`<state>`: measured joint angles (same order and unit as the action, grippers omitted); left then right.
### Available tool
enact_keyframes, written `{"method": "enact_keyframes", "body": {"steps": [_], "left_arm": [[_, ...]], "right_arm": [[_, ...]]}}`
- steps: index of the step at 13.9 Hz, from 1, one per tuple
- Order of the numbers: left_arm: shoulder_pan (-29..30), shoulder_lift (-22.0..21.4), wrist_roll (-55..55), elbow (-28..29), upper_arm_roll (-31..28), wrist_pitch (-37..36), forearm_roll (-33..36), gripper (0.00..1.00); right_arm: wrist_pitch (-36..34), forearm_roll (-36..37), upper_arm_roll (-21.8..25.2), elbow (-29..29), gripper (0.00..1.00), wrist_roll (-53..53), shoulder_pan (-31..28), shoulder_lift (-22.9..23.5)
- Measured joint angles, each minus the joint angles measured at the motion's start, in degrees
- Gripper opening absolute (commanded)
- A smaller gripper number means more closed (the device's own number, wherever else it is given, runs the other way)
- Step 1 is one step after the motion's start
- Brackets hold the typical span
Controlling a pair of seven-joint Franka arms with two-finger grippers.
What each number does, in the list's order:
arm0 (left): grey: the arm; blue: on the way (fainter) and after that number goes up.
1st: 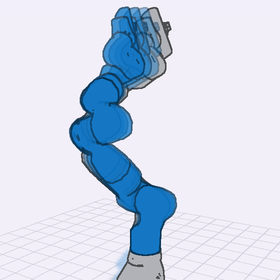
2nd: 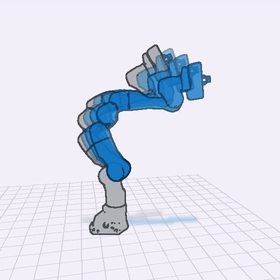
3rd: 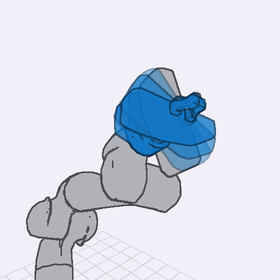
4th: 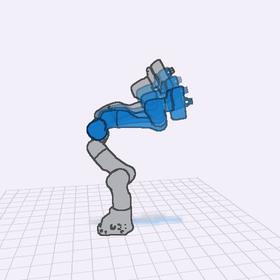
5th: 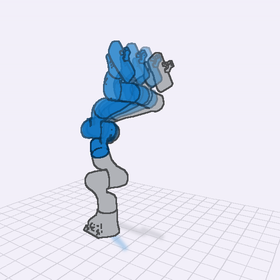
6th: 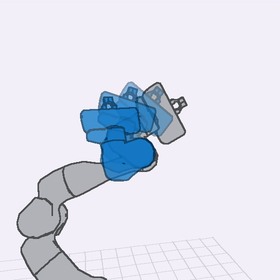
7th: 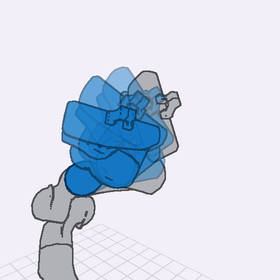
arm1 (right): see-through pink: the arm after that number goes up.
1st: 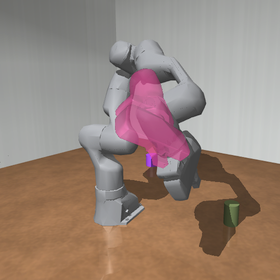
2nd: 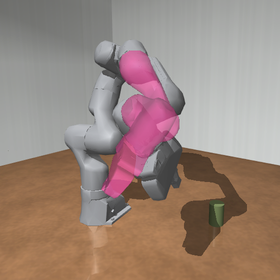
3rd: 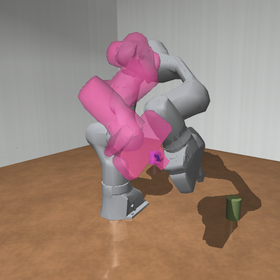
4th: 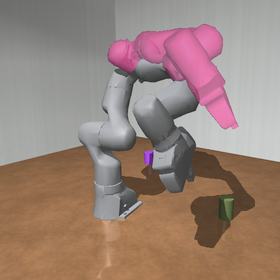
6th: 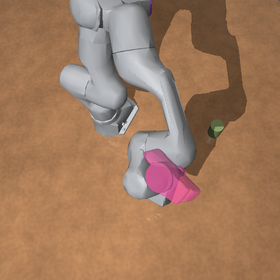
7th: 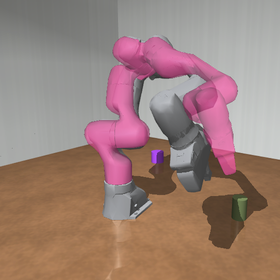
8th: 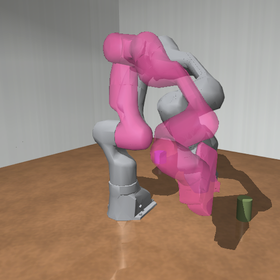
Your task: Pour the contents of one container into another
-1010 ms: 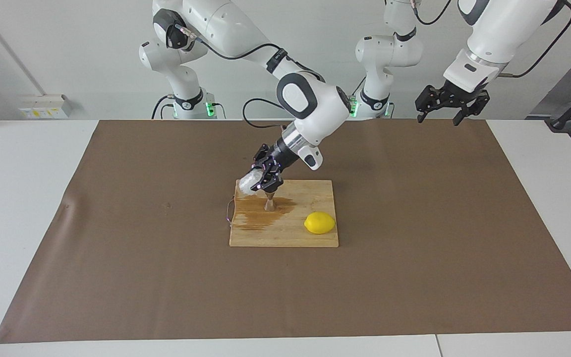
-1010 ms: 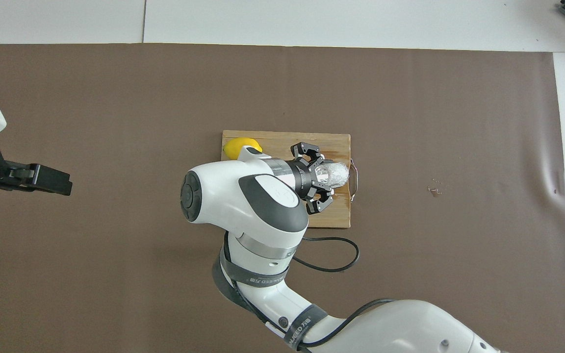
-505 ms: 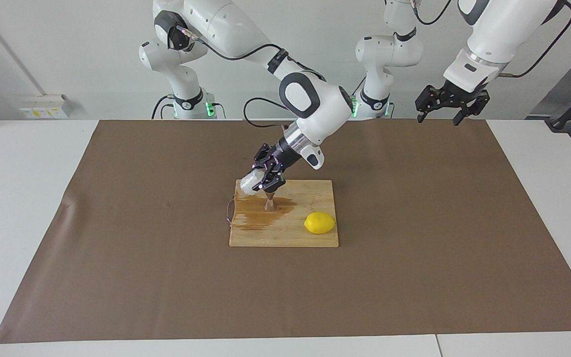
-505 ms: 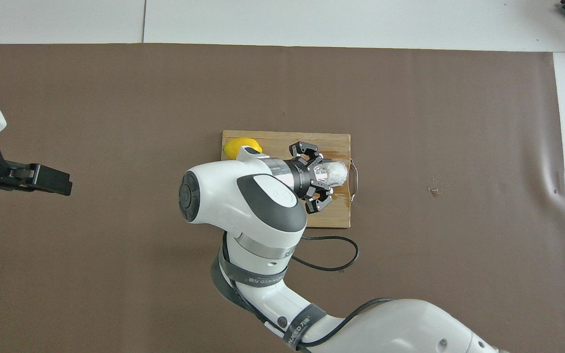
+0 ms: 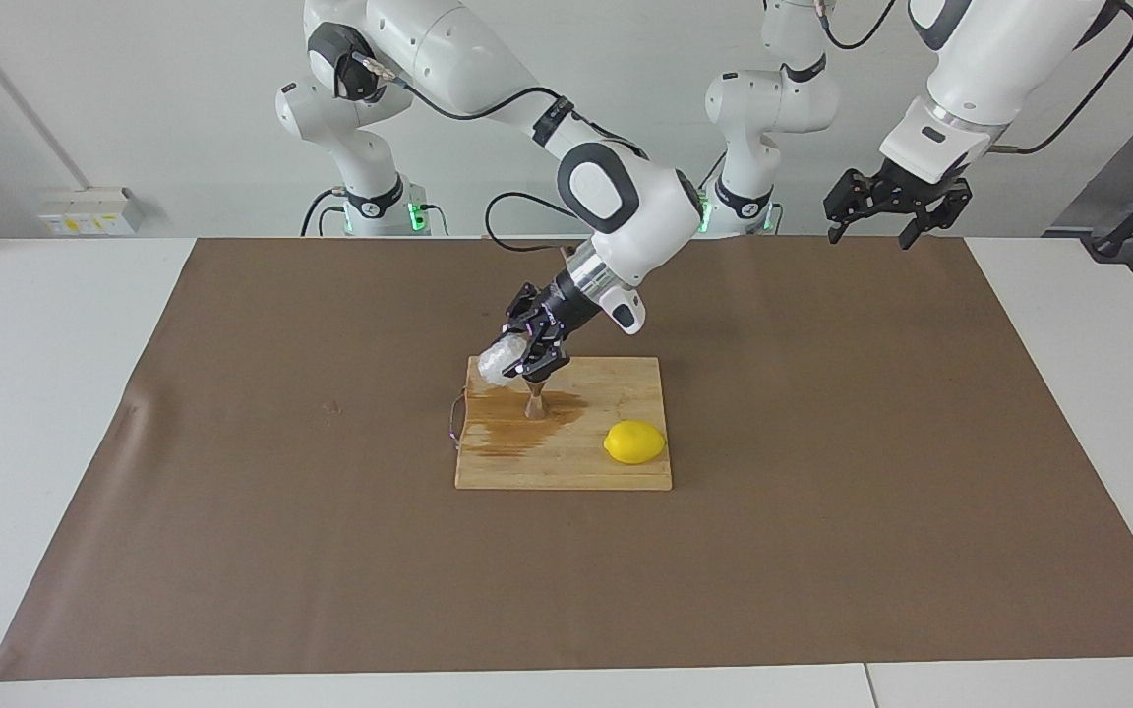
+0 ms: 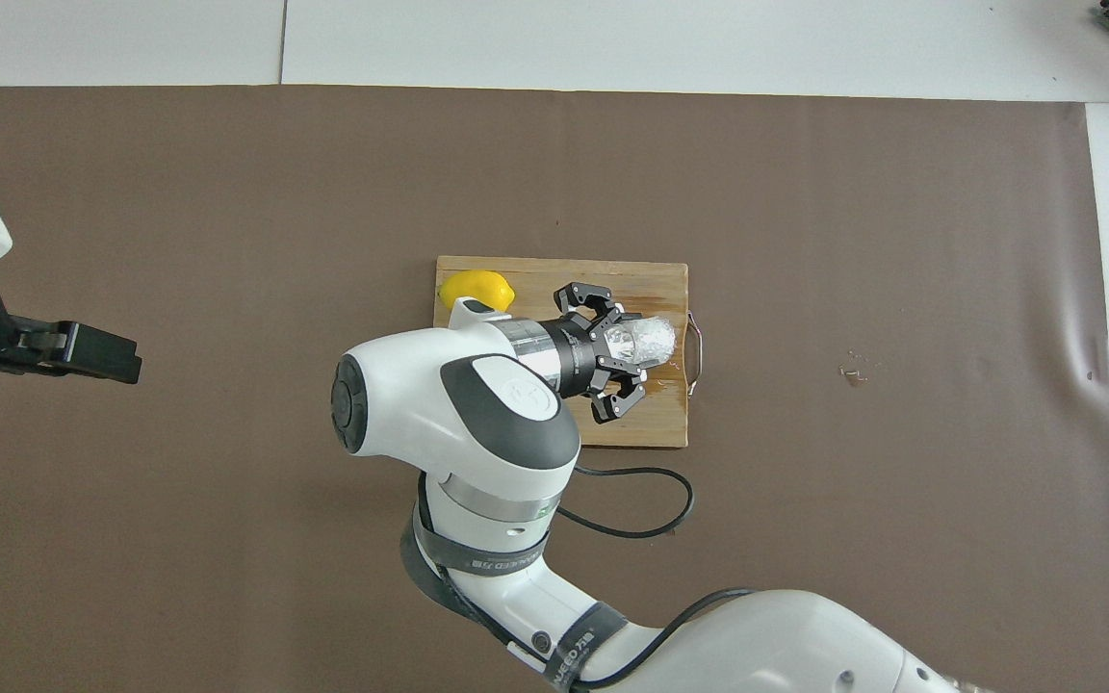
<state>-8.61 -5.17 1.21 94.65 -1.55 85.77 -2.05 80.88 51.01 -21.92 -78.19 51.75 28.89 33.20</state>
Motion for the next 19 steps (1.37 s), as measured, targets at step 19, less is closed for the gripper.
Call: {"method": "enact_keyframes", "body": {"steps": [19], "left_arm": [[0.0, 0.0, 0.0, 0.0, 0.0, 0.0, 0.0, 1.0]], "right_arm": [[-0.2, 2.2, -0.7, -0.6, 0.0, 1.6, 0.0, 0.6]]}}
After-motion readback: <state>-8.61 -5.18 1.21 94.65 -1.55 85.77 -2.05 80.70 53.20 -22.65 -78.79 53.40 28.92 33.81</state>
